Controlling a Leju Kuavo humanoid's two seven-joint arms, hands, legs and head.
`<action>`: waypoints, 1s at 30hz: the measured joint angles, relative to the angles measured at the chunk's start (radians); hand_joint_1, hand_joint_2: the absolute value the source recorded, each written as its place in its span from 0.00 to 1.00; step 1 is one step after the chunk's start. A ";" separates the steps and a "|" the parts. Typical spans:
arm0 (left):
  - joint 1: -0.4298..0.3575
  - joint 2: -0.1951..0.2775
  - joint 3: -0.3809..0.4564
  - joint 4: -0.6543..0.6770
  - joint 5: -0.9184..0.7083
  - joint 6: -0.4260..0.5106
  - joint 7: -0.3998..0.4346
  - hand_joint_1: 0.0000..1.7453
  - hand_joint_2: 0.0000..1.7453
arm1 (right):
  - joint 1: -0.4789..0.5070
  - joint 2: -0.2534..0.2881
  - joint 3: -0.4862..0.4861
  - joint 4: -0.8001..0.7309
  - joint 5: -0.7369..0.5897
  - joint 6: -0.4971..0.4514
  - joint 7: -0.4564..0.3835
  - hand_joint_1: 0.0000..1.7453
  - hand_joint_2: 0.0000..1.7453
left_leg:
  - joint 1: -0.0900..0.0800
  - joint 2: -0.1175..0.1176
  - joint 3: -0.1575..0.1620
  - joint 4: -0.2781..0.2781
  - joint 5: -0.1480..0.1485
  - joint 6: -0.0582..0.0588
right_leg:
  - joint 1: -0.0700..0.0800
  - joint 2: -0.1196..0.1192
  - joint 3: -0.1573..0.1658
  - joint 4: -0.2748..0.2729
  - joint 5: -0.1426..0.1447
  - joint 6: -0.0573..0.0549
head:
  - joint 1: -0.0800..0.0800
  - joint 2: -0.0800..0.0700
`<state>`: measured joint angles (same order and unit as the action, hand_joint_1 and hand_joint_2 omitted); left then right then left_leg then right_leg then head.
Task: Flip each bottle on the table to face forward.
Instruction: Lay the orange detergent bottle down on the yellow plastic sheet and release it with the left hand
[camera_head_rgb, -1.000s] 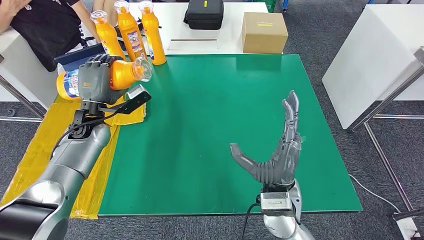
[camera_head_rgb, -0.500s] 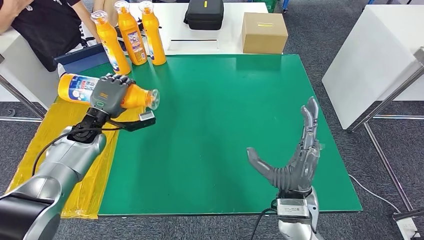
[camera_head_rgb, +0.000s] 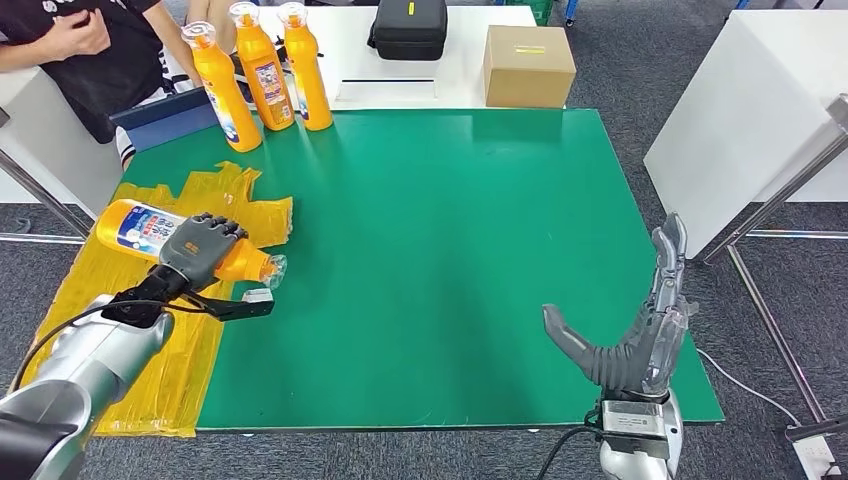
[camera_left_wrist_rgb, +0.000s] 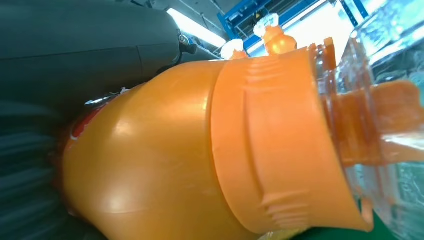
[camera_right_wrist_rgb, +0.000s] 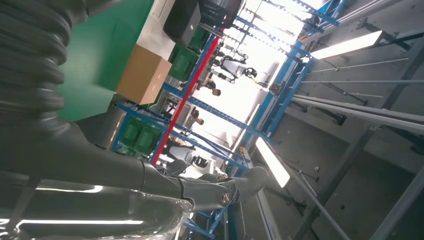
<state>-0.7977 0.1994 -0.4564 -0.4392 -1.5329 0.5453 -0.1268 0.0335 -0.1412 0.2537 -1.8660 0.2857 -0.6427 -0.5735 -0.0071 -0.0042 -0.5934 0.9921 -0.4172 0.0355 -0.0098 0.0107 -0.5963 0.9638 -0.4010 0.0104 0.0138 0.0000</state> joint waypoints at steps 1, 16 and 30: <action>0.004 0.005 0.000 0.002 0.008 0.000 -0.002 1.00 1.00 | 0.004 0.000 -0.004 -0.003 0.005 0.001 0.003 0.00 1.00 | 0.000 0.000 0.000 0.000 0.000 0.000 | 0.000 0.000 0.000 0.000 0.000 0.000 | 0.000 0.000; 0.086 0.050 0.012 0.039 0.091 0.012 -0.048 1.00 1.00 | -0.007 0.023 -0.031 -0.011 0.065 0.045 0.043 0.00 1.00 | 0.000 0.000 0.000 0.000 0.000 0.000 | 0.000 0.000 0.000 0.000 0.000 0.000 | 0.000 0.000; 0.131 0.003 0.154 0.047 0.308 -0.007 -0.152 1.00 1.00 | -0.025 0.080 -0.031 0.005 0.126 0.082 0.079 0.00 1.00 | 0.000 0.000 0.001 0.000 0.000 0.000 | 0.000 0.000 0.000 0.000 0.000 0.000 | 0.000 0.000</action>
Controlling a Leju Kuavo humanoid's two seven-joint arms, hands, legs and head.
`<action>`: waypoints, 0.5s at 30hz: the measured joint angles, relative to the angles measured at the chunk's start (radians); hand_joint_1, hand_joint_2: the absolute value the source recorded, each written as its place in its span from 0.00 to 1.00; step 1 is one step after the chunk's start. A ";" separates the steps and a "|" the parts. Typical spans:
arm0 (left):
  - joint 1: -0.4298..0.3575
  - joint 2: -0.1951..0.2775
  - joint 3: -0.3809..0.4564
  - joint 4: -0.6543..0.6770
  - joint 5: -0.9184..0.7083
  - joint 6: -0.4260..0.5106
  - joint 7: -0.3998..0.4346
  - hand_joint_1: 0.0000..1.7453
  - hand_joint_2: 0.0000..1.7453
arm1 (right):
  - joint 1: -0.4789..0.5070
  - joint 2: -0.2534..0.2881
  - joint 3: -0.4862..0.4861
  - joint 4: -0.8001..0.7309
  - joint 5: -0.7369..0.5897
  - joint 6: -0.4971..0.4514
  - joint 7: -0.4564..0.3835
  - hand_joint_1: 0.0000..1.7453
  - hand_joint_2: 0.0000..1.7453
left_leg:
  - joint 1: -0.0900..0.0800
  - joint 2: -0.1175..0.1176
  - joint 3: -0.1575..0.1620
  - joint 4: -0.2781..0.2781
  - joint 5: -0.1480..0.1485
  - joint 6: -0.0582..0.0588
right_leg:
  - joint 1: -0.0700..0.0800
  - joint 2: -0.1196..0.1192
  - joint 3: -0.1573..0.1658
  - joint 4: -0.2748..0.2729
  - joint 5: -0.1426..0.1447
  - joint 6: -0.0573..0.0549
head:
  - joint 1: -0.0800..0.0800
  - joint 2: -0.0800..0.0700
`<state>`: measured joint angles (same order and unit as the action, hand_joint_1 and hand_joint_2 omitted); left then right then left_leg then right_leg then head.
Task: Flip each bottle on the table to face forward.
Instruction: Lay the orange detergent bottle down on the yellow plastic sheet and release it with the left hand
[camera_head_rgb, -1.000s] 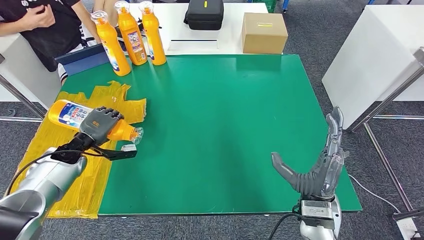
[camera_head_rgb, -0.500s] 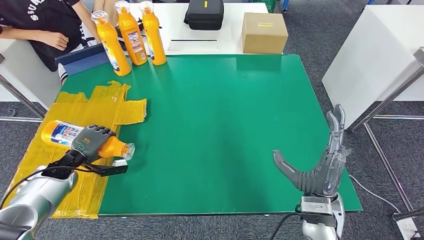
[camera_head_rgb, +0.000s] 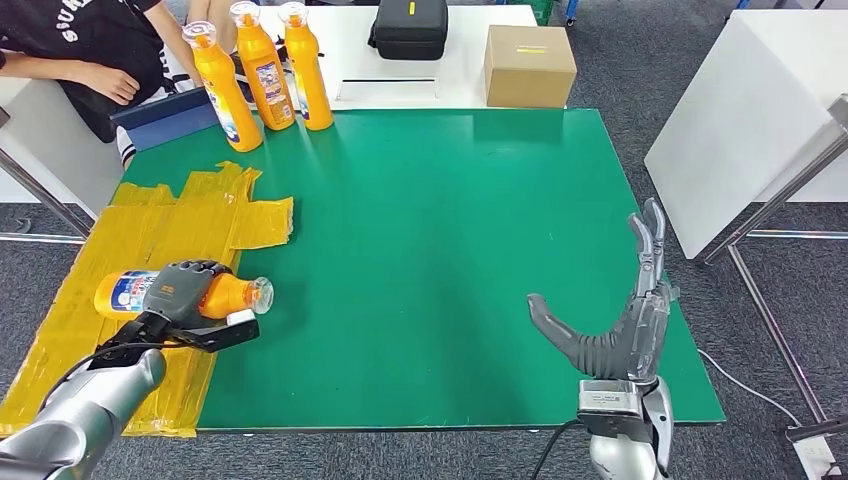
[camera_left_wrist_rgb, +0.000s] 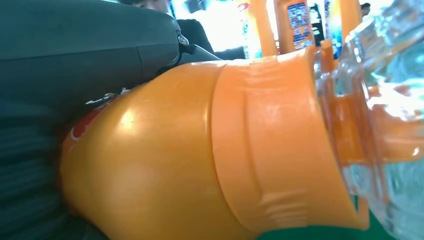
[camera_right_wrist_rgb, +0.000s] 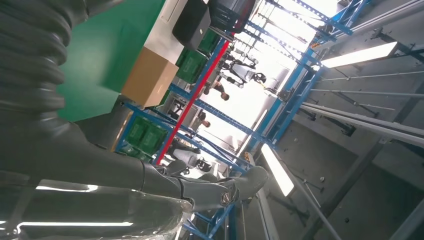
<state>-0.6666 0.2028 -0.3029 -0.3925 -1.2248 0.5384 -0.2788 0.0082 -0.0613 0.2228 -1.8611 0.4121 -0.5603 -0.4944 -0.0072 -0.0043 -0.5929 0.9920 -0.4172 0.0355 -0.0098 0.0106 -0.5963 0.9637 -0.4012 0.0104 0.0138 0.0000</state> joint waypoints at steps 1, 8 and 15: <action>0.001 -0.004 0.007 0.000 0.009 0.000 -0.005 1.00 1.00 | -0.002 0.002 0.000 0.003 -0.001 0.001 0.000 0.00 1.00 | 0.000 0.000 0.000 0.000 0.000 0.000 | 0.000 0.000 0.000 0.000 0.000 0.000 | 0.000 0.000; 0.001 -0.024 0.050 -0.006 0.081 0.008 -0.055 1.00 1.00 | -0.017 0.011 0.000 0.024 -0.019 0.004 0.003 0.00 1.00 | 0.000 0.000 0.000 0.000 0.000 0.000 | 0.000 0.000 0.000 0.000 0.000 0.000 | 0.000 0.000; 0.005 -0.043 0.061 -0.017 0.104 0.026 -0.069 1.00 1.00 | -0.022 0.011 0.000 0.047 -0.033 0.006 0.004 0.00 1.00 | 0.000 0.000 0.001 0.000 0.000 0.000 | 0.000 -0.001 0.001 0.000 0.000 0.000 | 0.000 0.000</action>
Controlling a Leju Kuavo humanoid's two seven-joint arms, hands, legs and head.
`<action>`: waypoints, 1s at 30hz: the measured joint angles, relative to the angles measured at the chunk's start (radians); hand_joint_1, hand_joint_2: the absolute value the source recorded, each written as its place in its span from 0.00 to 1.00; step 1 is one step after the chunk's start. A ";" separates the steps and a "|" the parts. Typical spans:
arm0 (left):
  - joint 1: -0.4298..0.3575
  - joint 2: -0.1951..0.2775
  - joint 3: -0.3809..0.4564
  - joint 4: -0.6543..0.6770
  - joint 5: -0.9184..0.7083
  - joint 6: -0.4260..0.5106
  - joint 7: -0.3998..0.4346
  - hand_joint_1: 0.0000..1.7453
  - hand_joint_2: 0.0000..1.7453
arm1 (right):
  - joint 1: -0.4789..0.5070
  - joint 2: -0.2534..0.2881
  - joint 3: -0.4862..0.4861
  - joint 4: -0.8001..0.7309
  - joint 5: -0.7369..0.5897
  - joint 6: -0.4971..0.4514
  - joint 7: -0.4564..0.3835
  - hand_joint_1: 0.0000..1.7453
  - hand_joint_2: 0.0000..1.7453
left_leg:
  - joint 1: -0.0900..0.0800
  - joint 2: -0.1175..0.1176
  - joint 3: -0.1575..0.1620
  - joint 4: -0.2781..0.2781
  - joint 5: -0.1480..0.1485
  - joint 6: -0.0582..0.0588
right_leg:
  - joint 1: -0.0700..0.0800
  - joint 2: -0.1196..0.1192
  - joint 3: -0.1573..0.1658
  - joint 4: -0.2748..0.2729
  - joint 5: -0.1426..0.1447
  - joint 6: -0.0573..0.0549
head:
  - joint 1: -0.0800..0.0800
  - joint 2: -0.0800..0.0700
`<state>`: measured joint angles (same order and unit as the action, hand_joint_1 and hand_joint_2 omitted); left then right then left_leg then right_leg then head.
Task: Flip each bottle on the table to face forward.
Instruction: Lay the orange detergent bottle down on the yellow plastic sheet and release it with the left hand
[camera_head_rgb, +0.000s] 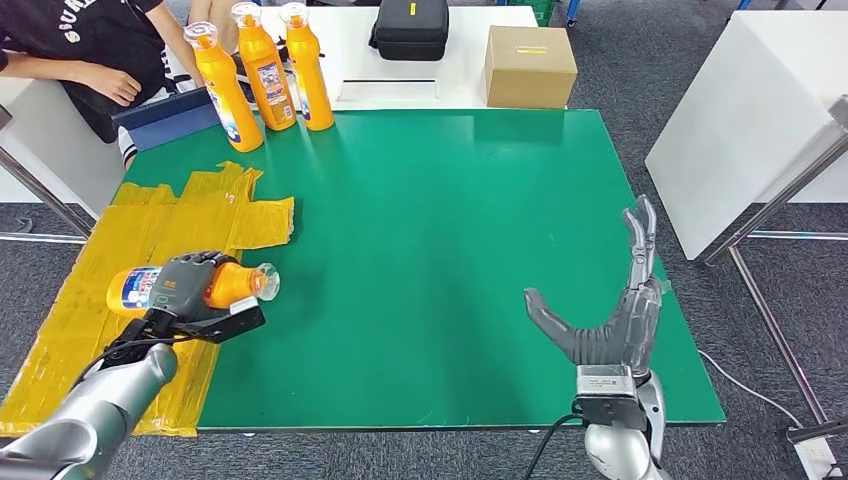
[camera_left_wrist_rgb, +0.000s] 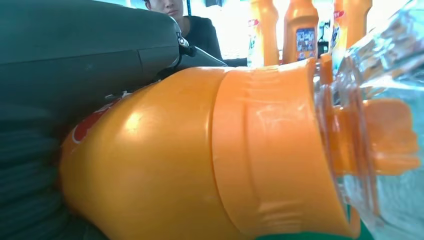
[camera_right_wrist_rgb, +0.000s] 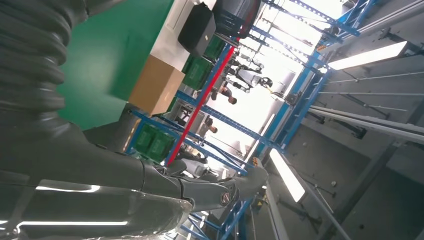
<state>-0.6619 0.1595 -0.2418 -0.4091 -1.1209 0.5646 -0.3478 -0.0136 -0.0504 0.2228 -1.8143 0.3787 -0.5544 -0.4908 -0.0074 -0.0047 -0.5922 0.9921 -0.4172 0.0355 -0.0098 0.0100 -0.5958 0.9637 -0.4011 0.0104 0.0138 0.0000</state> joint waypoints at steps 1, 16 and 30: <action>0.001 -0.003 0.002 -0.002 0.002 0.002 -0.001 1.00 1.00 | 0.000 0.000 0.000 0.004 -0.002 0.000 0.000 0.00 1.00 | 0.000 0.000 0.000 0.000 0.000 0.000 | 0.000 0.000 0.000 0.000 0.000 0.000 | 0.000 0.000; 0.013 -0.028 0.007 -0.023 0.077 0.008 -0.052 0.00 1.00 | -0.005 0.000 0.000 0.040 -0.009 0.000 -0.003 0.00 1.00 | 0.000 0.000 0.000 0.000 0.000 0.000 | 0.000 0.000 0.000 0.000 0.000 0.000 | 0.000 0.000; 0.031 -0.068 0.010 -0.093 0.260 -0.129 -0.116 0.00 1.00 | -0.044 0.000 0.001 0.082 -0.023 0.002 -0.001 0.00 1.00 | 0.000 0.000 0.000 0.000 0.000 0.000 | 0.000 0.000 0.001 0.000 0.000 0.000 | 0.000 0.000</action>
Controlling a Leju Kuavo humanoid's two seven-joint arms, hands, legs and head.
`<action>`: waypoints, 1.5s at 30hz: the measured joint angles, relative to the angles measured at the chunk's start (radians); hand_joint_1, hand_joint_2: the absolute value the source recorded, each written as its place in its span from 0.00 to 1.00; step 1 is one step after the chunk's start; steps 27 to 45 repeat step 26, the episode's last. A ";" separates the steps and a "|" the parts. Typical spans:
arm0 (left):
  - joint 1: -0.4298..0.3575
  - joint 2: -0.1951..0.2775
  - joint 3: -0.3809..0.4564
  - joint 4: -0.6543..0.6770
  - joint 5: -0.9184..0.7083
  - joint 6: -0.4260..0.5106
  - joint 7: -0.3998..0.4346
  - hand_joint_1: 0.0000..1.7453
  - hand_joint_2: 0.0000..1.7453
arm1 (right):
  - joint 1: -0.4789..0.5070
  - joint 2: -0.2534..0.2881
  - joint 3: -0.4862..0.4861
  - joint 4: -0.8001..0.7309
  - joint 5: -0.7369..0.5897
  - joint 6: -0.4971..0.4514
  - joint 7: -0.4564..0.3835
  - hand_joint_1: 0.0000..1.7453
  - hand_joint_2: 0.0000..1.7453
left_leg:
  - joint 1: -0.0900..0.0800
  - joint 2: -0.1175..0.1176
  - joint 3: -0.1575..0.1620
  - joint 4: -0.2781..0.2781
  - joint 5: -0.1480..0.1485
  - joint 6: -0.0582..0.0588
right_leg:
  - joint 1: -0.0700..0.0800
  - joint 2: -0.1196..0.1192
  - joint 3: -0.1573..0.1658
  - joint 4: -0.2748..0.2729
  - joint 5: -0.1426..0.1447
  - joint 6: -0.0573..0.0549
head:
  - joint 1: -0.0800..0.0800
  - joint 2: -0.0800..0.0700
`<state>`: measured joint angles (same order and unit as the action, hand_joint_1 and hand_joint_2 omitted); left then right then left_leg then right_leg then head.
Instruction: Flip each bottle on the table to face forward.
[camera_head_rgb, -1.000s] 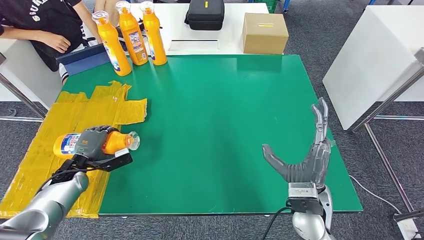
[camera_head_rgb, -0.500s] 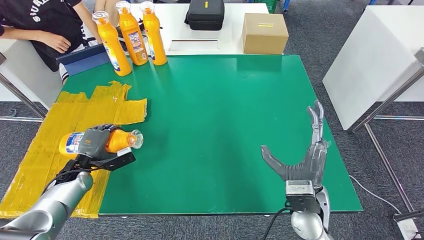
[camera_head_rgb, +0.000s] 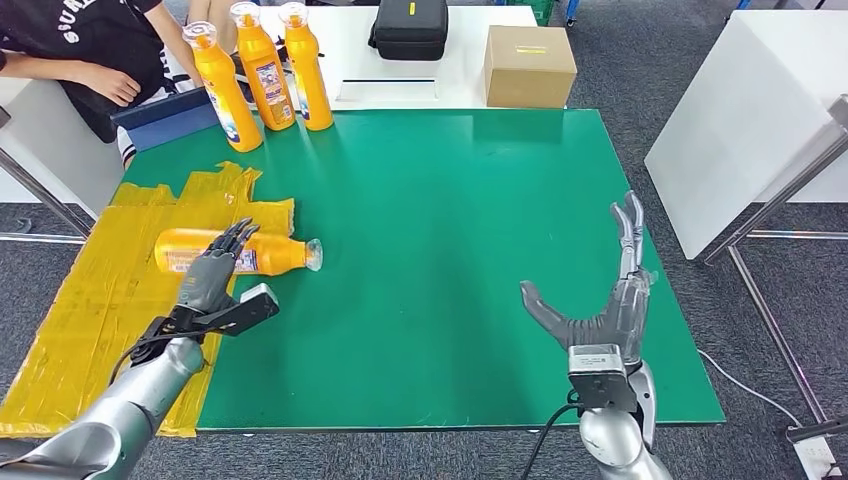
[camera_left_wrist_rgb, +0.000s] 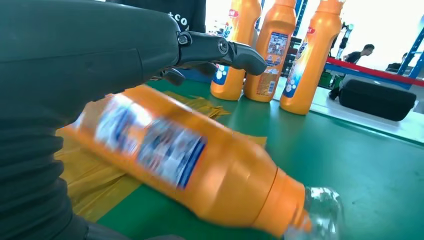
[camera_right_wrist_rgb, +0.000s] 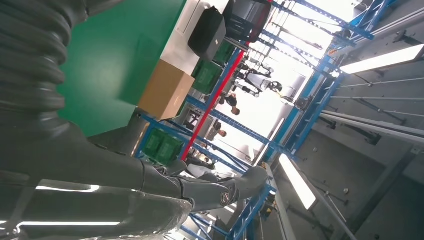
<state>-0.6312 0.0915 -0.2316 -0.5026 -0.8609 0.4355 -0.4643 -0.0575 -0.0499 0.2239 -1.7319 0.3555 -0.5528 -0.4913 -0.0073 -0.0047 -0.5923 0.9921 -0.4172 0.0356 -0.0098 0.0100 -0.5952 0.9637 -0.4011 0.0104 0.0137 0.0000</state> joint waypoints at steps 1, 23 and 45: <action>0.000 0.000 0.000 -0.002 0.001 -0.001 0.000 0.00 1.00 | 0.000 0.000 0.000 0.002 0.000 0.000 0.000 0.00 1.00 | 0.000 0.000 0.000 0.000 0.000 0.000 | 0.000 0.000 0.000 0.000 0.000 0.000 | 0.000 0.000; 0.022 -0.015 -0.001 -0.171 0.359 -0.223 -0.055 0.00 1.00 | -0.004 0.000 0.001 0.026 -0.033 -0.003 -0.021 0.00 1.00 | 0.000 0.000 0.000 0.000 0.000 0.000 | 0.000 0.000 0.000 0.000 0.000 0.000 | 0.000 0.000; 0.034 -0.016 0.000 -0.210 0.437 -0.283 -0.075 0.00 1.00 | -0.003 0.000 0.002 0.025 -0.052 0.007 -0.025 0.00 1.00 | 0.000 0.000 0.000 0.000 0.000 0.000 | 0.000 0.000 0.000 0.000 0.000 0.000 | 0.000 0.000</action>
